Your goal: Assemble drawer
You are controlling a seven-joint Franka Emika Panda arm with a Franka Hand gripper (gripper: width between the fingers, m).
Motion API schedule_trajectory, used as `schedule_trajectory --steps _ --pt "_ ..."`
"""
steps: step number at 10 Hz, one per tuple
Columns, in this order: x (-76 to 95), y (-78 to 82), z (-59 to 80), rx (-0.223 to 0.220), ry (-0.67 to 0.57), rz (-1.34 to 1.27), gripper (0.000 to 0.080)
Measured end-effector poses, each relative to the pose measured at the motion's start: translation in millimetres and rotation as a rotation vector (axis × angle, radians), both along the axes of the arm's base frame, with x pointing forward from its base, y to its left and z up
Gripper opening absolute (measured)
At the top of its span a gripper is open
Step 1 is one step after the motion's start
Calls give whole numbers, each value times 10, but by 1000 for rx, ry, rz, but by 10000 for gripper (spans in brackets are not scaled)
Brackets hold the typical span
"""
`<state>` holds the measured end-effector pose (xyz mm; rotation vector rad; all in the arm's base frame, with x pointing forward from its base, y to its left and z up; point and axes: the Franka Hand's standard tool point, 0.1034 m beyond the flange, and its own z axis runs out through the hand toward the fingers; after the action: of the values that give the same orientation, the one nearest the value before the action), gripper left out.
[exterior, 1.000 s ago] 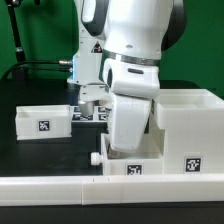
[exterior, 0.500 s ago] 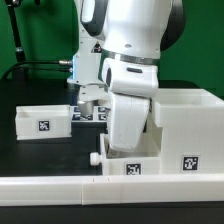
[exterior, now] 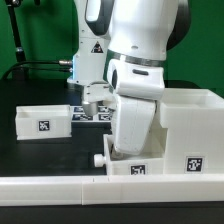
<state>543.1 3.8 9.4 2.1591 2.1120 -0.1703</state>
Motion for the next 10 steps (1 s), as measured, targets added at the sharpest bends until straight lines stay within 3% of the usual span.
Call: schedule_trajectory --steps 1,2,3,5,6,7,10 --pt "-8 -4 -5 1 -3 -8 44" --pt "-12 -14 -8 1 -1 -10 120" --pt "-10 -17 -1 0 -1 -11 120" --pt "19 -20 113 -5 1 -14 445" --pt "25 -34 180 -12 13 -18 445" --pt "39 -60 263 -22 28 -25 598" --pt "76 -200 623 -45 50 -30 646"
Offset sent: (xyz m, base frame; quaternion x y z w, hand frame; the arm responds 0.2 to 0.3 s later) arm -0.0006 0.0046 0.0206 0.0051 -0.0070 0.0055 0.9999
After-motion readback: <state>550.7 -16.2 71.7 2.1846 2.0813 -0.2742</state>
